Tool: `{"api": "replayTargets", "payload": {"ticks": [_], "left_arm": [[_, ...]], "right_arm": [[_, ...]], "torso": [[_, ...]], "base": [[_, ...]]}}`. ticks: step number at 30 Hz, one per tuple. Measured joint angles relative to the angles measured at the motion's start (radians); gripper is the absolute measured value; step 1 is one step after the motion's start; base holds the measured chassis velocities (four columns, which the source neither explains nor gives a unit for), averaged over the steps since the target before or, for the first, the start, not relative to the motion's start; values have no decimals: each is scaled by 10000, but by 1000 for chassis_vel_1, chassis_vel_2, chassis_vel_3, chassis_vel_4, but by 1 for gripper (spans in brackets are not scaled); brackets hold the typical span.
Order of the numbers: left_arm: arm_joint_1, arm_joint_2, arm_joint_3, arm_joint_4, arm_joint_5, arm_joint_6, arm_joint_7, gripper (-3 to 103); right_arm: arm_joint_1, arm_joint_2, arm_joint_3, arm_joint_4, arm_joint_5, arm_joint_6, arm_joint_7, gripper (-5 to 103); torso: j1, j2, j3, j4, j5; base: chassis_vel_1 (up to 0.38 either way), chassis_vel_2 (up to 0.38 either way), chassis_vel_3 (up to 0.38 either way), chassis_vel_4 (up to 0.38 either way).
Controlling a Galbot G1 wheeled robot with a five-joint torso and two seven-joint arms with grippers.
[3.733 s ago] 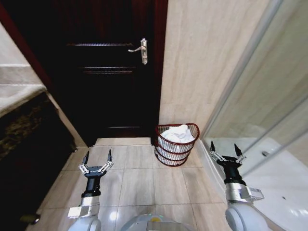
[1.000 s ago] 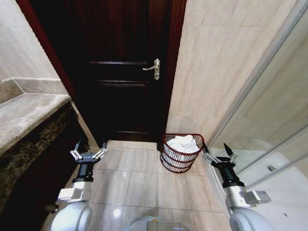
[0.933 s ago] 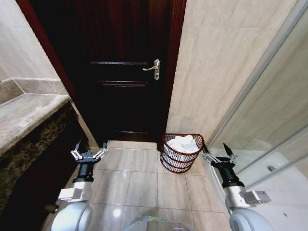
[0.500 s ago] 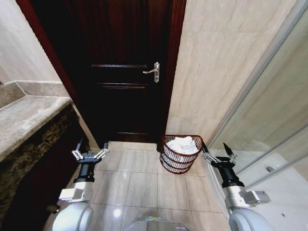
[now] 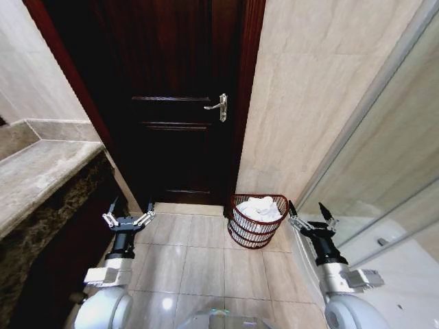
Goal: Discard the used towel into the hamper.
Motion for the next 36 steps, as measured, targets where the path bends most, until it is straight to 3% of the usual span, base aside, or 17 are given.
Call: {"api": "replayTargets", "payload": {"ticks": [36], "left_arm": [[21,-136,45,-75,135,-10,-20,100]], "right_arm": [[-90,17,-6,-39,-8,131,-6,100]], "torso": [[585,1310,719,0,0]], "base": [[0,0,0,0]]}}
